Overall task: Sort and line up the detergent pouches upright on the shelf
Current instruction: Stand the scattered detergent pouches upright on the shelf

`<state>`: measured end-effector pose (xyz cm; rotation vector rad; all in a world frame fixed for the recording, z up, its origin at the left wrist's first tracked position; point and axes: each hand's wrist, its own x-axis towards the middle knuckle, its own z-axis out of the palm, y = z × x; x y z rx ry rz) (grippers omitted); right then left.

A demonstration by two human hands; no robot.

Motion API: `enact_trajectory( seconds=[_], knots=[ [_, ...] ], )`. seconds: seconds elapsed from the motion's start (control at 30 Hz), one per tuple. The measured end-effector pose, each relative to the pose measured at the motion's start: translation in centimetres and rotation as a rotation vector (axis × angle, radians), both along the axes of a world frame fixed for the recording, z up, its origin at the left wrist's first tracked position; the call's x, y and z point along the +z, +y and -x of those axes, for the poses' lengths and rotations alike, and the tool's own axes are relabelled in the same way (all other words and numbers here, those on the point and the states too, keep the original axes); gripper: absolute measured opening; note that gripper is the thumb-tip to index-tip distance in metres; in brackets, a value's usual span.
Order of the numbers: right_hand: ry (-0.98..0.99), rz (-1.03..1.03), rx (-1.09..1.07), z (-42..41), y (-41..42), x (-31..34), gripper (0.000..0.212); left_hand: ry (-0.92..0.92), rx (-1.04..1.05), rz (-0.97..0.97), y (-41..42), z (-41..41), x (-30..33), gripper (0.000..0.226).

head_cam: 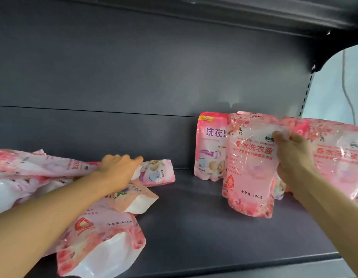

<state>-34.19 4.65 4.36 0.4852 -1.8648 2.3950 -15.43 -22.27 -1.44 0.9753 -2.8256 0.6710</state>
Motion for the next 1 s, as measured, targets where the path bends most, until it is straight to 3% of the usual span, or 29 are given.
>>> enact_trajectory(
  seconds=[0.2, 0.43, 0.7, 0.83, 0.9, 0.97, 1.0],
  knots=[
    [0.064, -0.003, -0.061, 0.9, -0.6, -0.2, 0.018, 0.027, -0.058, -0.093, -0.3, 0.6, 0.0, 0.057],
    [0.129, -0.058, -0.064, 1.7, -3.2, -1.6, 0.014, 0.204, -0.239, -0.118, -0.4, -1.4, -0.5, 0.063],
    [0.321, -0.268, -0.07, 1.6, -2.8, -2.1, 0.011, 0.353, -0.262, -0.139, 2.2, -2.7, 0.4, 0.062],
    [0.433, -0.454, -0.196, -0.3, -1.1, -2.9, 0.034, 0.495, -0.291, -0.214, 4.9, -2.4, 1.6, 0.059],
    [0.607, -0.381, -0.3, -2.8, 0.0, -3.2, 0.041, 0.598, -0.363, -0.253, 6.1, -2.0, 2.1, 0.056],
    [0.578, -0.374, -0.181, -4.7, 0.4, -3.6, 0.032, 0.694, -0.447, -0.273, 7.3, -1.6, 2.4, 0.055],
    [0.437, -0.427, -0.023, -5.3, 0.3, -3.8, 0.022, 0.731, -0.499, -0.271, 8.0, -1.3, 2.4, 0.055]
  ],
)
